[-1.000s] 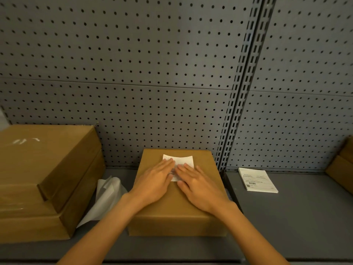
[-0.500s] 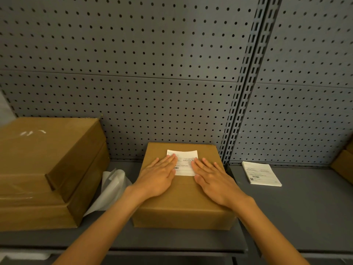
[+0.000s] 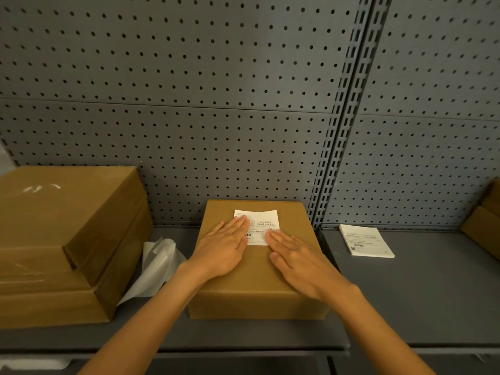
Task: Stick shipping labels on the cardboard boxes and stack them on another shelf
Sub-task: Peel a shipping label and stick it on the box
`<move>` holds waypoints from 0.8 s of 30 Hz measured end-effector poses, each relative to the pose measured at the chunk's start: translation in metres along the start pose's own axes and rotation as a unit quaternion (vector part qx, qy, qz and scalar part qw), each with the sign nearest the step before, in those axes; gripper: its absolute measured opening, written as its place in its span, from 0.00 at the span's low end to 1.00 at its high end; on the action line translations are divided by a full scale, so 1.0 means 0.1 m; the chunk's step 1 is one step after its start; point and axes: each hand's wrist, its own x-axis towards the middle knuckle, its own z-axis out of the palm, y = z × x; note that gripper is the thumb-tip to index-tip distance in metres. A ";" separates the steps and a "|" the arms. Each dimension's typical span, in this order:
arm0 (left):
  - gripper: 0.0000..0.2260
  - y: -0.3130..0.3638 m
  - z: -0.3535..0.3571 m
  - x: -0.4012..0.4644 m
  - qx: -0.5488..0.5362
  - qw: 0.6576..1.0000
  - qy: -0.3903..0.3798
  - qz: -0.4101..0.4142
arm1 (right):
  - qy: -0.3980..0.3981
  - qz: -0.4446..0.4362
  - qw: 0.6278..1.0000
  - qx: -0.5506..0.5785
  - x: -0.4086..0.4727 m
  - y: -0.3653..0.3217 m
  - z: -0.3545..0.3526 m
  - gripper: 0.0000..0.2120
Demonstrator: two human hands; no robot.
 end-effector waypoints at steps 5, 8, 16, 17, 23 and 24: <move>0.23 0.01 0.00 0.00 0.003 1.000 0.004 0.003 | 0.034 0.047 0.998 -0.037 0.04 -0.10 0.02 0.26; 0.23 0.01 0.00 0.00 0.003 1.000 0.007 0.003 | 0.047 0.034 0.998 -0.036 0.24 -0.14 -0.03 0.26; 0.23 0.01 0.00 -0.01 0.004 1.000 0.005 0.005 | -0.018 0.033 0.999 -0.025 0.59 -0.02 0.00 0.25; 0.23 0.01 0.00 -0.01 0.004 1.000 0.005 0.004 | -0.013 0.043 0.999 -0.022 0.58 0.00 0.02 0.26; 0.23 0.00 -0.02 -0.01 0.006 1.000 -0.002 0.003 | 0.021 0.132 0.991 -0.018 0.54 0.15 0.02 0.28; 0.23 0.00 -0.02 0.00 0.005 1.000 -0.004 0.004 | 0.021 0.131 0.991 -0.015 0.53 0.16 0.02 0.28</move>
